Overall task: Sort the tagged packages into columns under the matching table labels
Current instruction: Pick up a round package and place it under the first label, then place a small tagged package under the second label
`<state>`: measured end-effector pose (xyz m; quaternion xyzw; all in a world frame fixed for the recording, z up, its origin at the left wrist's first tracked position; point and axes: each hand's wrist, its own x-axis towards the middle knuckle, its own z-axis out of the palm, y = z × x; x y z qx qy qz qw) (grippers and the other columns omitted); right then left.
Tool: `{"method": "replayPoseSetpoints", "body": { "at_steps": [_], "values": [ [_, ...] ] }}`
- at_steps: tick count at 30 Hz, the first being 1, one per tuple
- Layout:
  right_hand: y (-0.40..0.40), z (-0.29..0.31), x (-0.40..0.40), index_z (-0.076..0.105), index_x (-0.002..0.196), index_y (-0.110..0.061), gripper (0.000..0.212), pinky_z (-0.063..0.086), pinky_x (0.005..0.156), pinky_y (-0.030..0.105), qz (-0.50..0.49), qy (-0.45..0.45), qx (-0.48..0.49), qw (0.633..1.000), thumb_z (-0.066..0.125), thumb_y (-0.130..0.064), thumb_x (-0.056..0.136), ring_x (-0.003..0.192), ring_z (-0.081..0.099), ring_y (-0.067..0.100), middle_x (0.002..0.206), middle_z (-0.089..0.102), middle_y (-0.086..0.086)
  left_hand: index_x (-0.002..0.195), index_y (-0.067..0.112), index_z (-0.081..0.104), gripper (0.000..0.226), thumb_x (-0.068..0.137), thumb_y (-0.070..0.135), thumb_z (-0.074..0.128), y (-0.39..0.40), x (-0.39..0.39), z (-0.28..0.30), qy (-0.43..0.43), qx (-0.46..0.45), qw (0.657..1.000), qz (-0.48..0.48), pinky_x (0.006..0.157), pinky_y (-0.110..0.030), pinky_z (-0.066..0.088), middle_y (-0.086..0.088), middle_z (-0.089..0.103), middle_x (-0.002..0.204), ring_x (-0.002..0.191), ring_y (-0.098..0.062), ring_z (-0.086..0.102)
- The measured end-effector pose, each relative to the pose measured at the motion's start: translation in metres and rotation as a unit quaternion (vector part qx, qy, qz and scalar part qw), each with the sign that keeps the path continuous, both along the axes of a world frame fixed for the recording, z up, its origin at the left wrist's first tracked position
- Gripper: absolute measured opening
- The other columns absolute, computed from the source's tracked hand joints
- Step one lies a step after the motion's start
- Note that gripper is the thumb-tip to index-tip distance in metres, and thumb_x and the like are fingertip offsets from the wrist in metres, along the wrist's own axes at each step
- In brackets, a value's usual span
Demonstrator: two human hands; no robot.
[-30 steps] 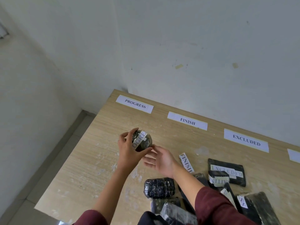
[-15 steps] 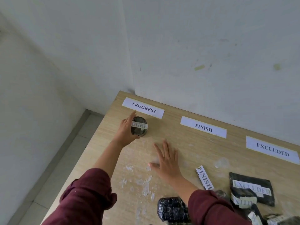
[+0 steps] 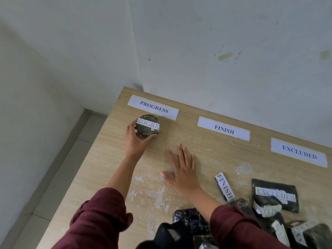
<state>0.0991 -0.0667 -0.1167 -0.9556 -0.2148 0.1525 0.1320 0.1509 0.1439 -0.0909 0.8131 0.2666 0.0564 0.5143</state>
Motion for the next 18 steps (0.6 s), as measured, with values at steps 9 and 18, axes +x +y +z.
{"method": "replayPoseSetpoints", "body": {
  "at_steps": [9,18],
  "values": [
    [-0.056,0.033,0.000,0.046,0.139,-0.019,0.045,0.019,0.118,0.037,-0.017,-0.021,0.079,0.996,0.052,-0.026,0.095,0.141,0.031,0.022,0.148,0.042,0.004,0.150,0.009,0.011,0.117,0.063,0.038,0.085,-0.042,-0.032,0.010,0.013,0.019,0.999,0.038,0.116,-0.040,0.021,-0.016,0.018,0.152,0.142,-0.029,0.020],
    [-0.165,0.050,-0.032,0.063,0.124,-0.022,0.039,0.041,0.102,0.035,-0.234,-0.036,0.039,0.971,0.060,-0.042,0.091,0.118,0.048,0.017,0.123,0.054,-0.003,0.140,0.010,0.032,0.071,0.083,0.029,0.070,-0.122,-0.095,0.017,0.003,0.022,0.999,-0.047,0.103,-0.031,0.026,-0.016,0.030,0.137,0.129,-0.027,0.029]
  ]
}}
